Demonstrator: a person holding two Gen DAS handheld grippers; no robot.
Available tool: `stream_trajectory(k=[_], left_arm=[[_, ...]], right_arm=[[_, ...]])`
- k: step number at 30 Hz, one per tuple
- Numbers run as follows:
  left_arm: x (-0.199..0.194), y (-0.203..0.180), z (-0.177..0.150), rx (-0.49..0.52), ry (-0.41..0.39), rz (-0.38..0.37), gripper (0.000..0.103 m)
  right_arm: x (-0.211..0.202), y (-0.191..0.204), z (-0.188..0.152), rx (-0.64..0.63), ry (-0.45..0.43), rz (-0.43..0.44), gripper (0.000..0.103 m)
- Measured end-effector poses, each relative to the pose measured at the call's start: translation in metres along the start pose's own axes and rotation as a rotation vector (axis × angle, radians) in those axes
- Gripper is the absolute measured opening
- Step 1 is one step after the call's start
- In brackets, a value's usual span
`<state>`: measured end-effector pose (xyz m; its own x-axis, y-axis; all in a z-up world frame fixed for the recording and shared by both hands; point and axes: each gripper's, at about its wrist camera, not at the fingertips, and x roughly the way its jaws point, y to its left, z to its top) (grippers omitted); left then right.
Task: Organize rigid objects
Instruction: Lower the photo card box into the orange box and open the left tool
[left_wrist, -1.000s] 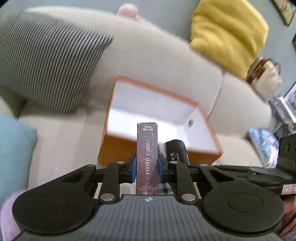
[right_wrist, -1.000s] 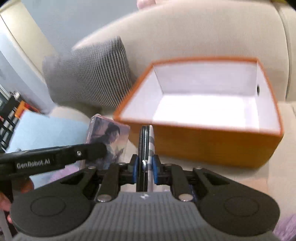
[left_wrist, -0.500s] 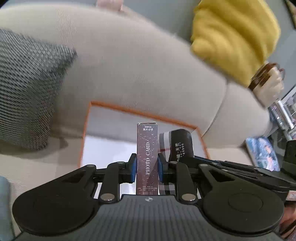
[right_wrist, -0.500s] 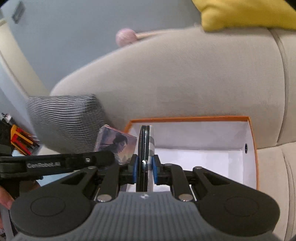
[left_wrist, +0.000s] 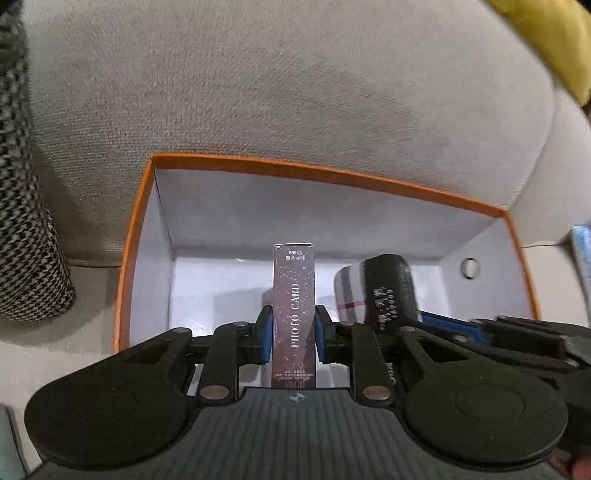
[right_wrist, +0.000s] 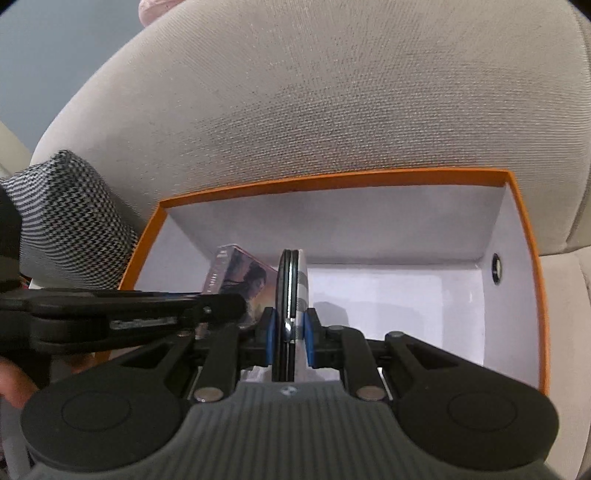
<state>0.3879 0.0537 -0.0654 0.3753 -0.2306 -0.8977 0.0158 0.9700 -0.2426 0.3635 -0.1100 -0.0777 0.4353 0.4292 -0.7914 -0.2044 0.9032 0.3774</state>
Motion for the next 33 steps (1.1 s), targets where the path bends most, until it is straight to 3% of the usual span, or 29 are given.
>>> stream_trajectory(k=[5, 12, 19, 22, 25, 29, 33], left_arm=[[0.021, 0.008, 0.0, -0.021, 0.015, 0.025, 0.025], [0.022, 0.002, 0.001, 0.013, 0.016, 0.04, 0.029], [0.017, -0.028, -0.007, 0.288, -0.03, 0.268, 0.035], [0.018, -0.039, -0.014, 0.372, -0.047, 0.36, 0.029], [0.016, -0.052, -0.022, 0.482, -0.093, 0.459, 0.031], [0.002, -0.042, -0.023, 0.409, -0.101, 0.4, 0.031], [-0.03, -0.024, -0.026, 0.287, -0.2, 0.298, 0.035]], right_arm=[[0.006, -0.004, 0.002, 0.003, 0.012, 0.004, 0.016], [0.01, -0.002, 0.001, 0.003, 0.028, 0.001, 0.016], [0.023, 0.006, 0.005, -0.002, 0.033, -0.009, 0.016], [0.024, 0.009, 0.004, -0.007, 0.034, -0.003, 0.016], [0.023, 0.012, 0.004, -0.009, 0.033, 0.0, 0.016], [0.024, 0.013, 0.005, -0.01, 0.035, 0.0, 0.016], [0.026, 0.012, 0.008, -0.012, 0.039, 0.007, 0.016]])
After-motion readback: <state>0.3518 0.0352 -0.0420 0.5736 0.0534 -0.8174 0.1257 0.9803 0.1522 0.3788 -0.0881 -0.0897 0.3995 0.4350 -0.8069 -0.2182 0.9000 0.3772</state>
